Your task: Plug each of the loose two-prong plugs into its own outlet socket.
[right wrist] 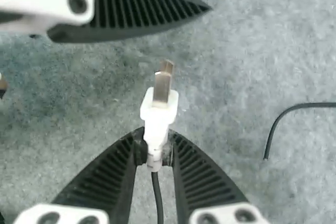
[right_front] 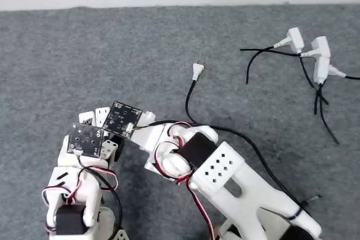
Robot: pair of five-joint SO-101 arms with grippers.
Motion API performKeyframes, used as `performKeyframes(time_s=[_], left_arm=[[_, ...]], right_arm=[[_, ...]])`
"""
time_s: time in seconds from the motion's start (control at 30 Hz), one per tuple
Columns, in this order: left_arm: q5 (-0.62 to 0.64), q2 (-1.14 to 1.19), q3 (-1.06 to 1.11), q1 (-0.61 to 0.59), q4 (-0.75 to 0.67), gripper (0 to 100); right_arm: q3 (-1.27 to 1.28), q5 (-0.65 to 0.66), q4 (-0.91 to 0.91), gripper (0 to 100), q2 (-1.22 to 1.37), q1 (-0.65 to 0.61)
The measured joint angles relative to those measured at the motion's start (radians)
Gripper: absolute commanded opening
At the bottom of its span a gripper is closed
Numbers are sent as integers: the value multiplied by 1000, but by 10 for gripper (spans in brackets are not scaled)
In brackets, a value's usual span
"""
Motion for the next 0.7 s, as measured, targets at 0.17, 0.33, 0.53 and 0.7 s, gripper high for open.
performKeyframes(time_s=[0.17,0.33,0.53,0.7], left_arm=[[18,0,-57,29,37,289],[25,0,-71,110,63,289],[21,0,-71,129,63,288],[3,0,-66,127,63,289]], right_arm=[[0,-2,-20,9,0,-5],[2,-2,-20,9,0,-11],[3,-5,-8,9,0,-34],[3,-5,-3,9,0,-34]])
